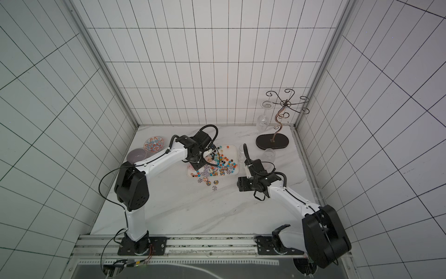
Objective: Pour the candies out of the jar
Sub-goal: 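Pour the candies out of the jar onto the tray.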
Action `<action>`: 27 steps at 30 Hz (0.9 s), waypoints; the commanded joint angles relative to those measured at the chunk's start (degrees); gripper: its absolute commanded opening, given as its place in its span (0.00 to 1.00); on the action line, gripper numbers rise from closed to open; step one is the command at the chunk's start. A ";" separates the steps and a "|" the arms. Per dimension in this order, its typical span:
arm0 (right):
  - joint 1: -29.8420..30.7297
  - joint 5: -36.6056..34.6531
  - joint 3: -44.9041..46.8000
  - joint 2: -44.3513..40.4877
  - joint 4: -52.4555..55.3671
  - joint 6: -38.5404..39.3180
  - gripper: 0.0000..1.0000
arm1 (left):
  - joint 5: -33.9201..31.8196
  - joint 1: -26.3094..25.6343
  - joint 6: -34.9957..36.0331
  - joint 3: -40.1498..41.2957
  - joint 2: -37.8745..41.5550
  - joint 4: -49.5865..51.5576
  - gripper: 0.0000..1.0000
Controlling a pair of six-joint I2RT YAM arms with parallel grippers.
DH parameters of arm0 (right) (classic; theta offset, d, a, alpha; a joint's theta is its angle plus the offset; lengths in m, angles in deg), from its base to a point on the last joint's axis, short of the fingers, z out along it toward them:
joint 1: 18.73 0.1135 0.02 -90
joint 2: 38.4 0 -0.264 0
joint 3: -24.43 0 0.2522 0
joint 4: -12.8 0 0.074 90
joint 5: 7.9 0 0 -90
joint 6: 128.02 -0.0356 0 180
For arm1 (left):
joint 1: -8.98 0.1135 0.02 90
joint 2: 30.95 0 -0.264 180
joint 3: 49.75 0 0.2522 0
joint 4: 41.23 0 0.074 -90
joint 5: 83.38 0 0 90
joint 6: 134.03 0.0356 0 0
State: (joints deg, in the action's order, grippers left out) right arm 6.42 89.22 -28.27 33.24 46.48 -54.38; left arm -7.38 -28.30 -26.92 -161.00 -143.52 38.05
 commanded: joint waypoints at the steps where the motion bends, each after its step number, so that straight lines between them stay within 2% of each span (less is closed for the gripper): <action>1: -1.08 1.04 -5.40 -1.49 1.00 1.21 0.74 | -5.29 -1.44 -1.73 -3.45 -1.78 4.64 0.32; 11: -3.43 2.51 -5.36 -1.76 0.84 3.22 0.75 | -8.76 -3.32 -4.68 -8.46 -3.38 9.92 0.32; 27: -4.98 4.57 -5.53 -1.77 0.12 4.16 0.77 | -13.89 -4.72 -7.47 -10.00 -1.99 16.92 0.33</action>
State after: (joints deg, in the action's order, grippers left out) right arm 1.94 92.71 -28.38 32.21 46.63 -51.19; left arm -19.11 -32.47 -32.56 -169.44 -146.39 52.78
